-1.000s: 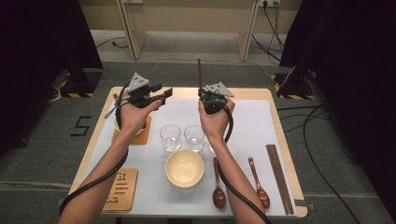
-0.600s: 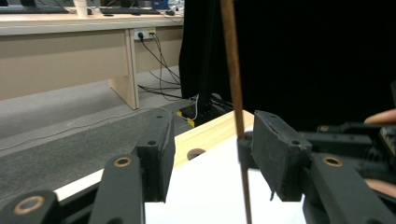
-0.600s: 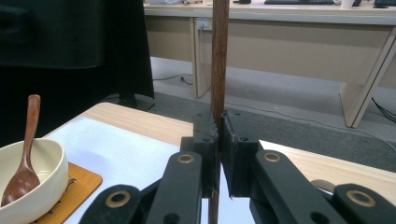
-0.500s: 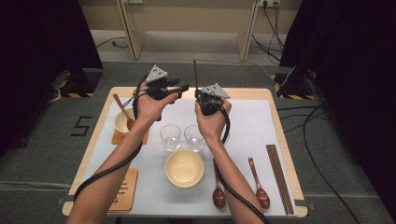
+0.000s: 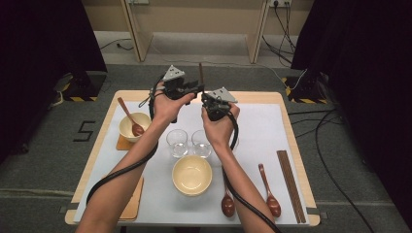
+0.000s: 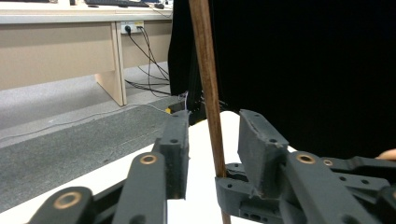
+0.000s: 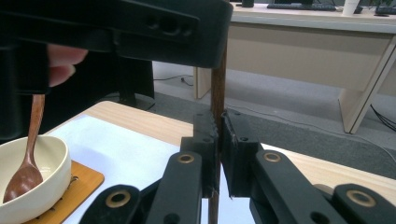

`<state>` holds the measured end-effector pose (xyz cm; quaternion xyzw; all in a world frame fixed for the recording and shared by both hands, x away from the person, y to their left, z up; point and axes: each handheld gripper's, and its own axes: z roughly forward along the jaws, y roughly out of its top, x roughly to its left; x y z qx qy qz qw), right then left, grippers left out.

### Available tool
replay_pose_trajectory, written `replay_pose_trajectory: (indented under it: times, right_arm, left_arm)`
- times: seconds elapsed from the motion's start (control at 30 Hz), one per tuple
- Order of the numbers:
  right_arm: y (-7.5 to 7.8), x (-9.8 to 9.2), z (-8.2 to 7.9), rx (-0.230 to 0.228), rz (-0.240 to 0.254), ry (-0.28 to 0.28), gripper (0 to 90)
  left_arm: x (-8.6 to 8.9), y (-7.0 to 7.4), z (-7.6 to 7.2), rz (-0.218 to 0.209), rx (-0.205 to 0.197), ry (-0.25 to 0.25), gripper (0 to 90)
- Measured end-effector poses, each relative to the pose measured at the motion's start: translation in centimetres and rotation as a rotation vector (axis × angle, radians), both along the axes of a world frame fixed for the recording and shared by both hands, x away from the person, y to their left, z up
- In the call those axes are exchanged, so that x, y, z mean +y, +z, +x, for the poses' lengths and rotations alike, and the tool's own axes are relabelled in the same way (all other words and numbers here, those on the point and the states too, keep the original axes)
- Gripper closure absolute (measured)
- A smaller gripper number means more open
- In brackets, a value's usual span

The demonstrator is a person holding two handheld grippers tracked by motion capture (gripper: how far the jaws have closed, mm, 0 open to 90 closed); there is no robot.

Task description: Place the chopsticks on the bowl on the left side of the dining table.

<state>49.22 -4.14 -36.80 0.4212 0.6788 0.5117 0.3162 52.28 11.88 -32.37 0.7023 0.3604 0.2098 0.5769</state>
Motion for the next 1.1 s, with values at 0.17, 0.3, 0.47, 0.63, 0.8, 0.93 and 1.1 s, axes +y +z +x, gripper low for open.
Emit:
replay_pose_trajectory:
  times: [0.17,0.3,0.47,0.63,0.8,0.93,1.1]
  right_arm:
    - [0.0,0.2,-0.1,-0.005,-0.013,0.006,85.0]
    - [-0.1,0.3,-0.2,-0.009,-0.015,0.006,85.0]
    - [0.1,0.4,-0.2,-0.02,-0.02,0.005,84.9]
    - [0.4,0.4,-0.3,-0.03,-0.034,0.01,80.1]
    - [0.5,0.4,-0.8,-0.025,-0.035,0.024,73.9]
    - [0.5,0.2,-1.1,-0.02,-0.045,0.036,70.4]
    - [0.4,-0.5,-1.4,-0.011,-0.041,0.035,67.9]
  left_arm:
    - [-0.2,-0.1,0.2,-0.015,0.012,-0.012,72.8]
    - [-0.2,0.0,0.3,-0.011,0.008,-0.014,78.8]
    - [0.1,0.2,0.2,-0.042,0.01,-0.034,83.5]
    - [0.2,0.4,0.0,-0.046,-0.003,-0.032,83.9]
    - [0.4,0.7,-0.3,-0.039,-0.024,-0.016,83.9]
    - [0.6,0.9,-0.5,-0.038,-0.036,-0.003,83.9]
    - [1.2,1.0,-0.6,-0.037,-0.047,0.015,83.9]
